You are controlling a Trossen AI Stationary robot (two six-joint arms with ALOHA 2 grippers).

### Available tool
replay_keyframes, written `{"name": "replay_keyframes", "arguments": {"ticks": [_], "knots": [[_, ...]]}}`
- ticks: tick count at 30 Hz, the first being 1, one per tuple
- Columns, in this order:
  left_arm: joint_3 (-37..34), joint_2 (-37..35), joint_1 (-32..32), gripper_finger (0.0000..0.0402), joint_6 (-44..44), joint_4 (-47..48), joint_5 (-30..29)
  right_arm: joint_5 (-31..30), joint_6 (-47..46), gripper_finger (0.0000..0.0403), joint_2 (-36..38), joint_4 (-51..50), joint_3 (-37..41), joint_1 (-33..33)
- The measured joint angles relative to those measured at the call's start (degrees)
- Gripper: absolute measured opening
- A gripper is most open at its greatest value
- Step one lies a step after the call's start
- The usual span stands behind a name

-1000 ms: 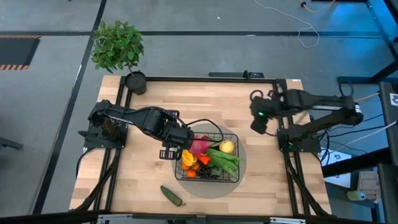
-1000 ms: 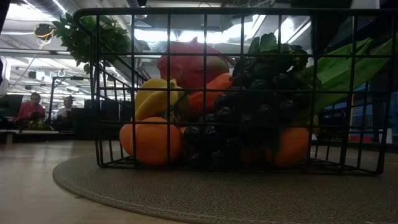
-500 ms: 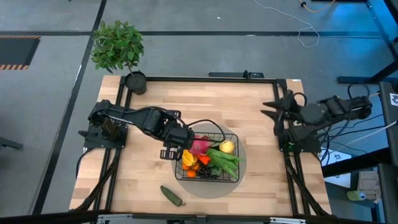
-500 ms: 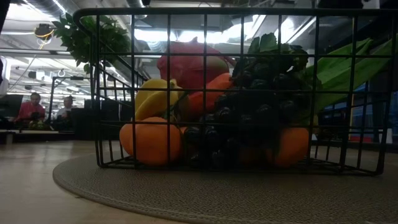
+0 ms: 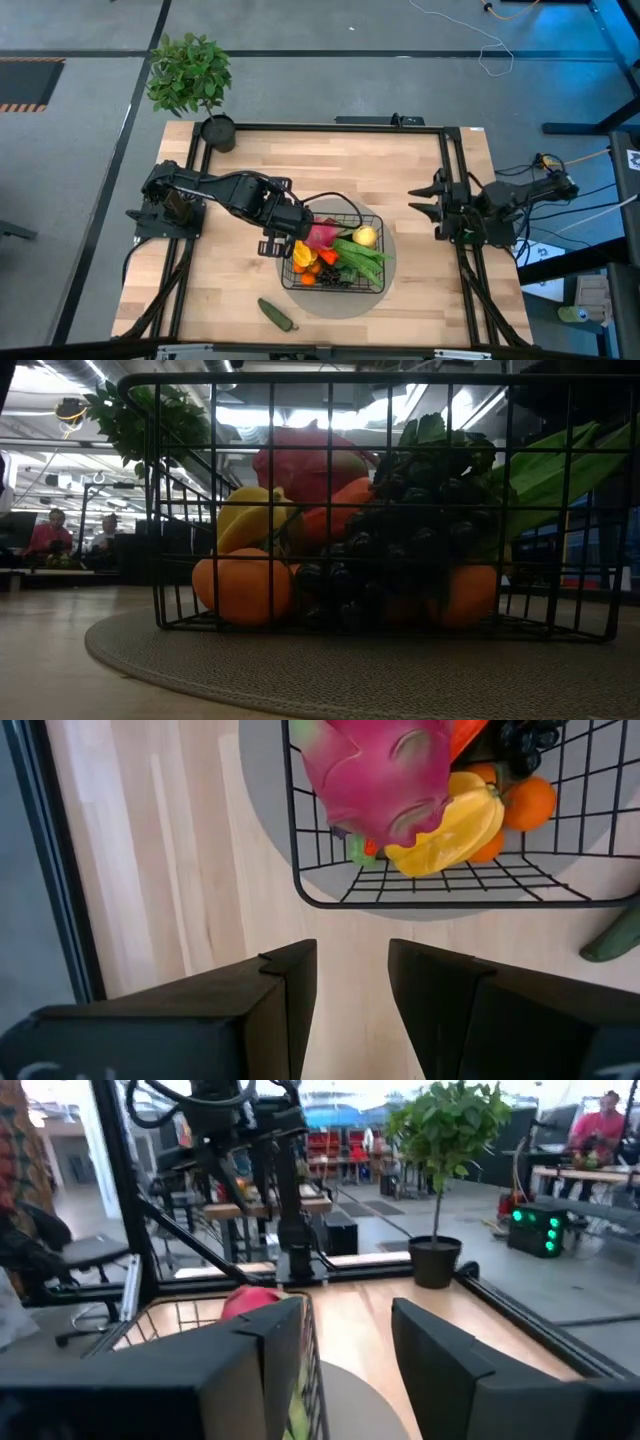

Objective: Build produce basket
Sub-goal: Put the pepper into the black basket

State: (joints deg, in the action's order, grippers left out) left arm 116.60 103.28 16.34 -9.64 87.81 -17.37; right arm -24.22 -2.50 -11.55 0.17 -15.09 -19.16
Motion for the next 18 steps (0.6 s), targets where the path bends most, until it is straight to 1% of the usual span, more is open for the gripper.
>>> {"name": "replay_keyframes", "arguments": {"ticks": [5,13,16,18], "knots": [[0.00,0.00,1.05,0.0115,1.08,0.02,-0.01,0.40,0.04,0.0155,4.18,4.88,6.63,0.00],[0.00,0.00,2.85,0.0115,0.67,0.02,0.05,0.59,-0.15,0.0155,8.60,7.40,11.44,0.00],[0.00,0.00,3.36,0.0115,-0.45,0.02,0.07,3.37,0.03,0.0155,10.11,10.11,14.22,0.02],[0.00,0.00,3.72,0.0115,-0.46,0.02,0.07,5.71,0.65,0.0155,11.46,10.55,14.71,0.30]]}}
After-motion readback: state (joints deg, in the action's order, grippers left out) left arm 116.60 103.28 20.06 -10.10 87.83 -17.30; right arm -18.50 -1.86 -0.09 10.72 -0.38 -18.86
